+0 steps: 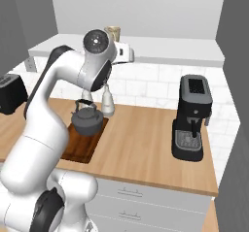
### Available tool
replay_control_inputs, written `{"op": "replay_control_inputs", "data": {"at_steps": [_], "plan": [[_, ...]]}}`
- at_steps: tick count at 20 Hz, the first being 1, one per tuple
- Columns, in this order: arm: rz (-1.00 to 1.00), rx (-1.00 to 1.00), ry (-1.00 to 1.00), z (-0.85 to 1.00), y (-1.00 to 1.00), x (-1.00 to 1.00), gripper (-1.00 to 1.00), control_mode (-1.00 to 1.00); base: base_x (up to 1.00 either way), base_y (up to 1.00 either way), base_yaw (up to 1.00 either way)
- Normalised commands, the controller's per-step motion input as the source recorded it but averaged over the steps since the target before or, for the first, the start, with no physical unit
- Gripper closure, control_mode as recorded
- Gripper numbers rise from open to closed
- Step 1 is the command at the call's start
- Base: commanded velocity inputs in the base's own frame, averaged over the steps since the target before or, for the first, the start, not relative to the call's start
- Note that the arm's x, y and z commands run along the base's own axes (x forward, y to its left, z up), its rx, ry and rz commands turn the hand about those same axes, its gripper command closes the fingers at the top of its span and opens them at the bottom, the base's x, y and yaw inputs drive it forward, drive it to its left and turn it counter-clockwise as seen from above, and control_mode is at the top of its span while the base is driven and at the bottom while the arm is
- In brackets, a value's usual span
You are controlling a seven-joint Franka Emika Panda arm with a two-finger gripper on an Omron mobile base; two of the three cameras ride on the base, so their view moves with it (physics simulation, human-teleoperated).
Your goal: Pick the kettle from the counter and place it on the tray. Then pick the mug from the cabinet and place it on the tray. Then close the cabinet doors.
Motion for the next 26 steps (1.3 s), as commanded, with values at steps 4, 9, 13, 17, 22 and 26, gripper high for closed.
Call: {"op": "replay_control_inputs", "data": {"at_steps": [4,9,13,17,22,26], "plan": [[0.00,0.00,0.00,0.23,0.00,0.25,-1.00,-1.00,0.00,0.00,0.00],[0.00,0.00,0.00,0.11,0.00,0.22,-1.00,-1.00,0.00,0.00,0.00],[0.00,0.00,0.00,0.00,0.00,0.29,-1.00,-1.00,0.00,0.00,0.00],[0.00,0.00,0.01,0.06,0.00,0.24,-1.00,-1.00,0.00,0.00,0.00],[0.01,0.00,0.01,0.14,0.00,0.32,-1.00,-1.00,0.00,0.00,0.00],[0.06,0.00,0.00,0.14,0.00,0.14,-1.00,-1.00,0.00,0.00,0.00]]}}
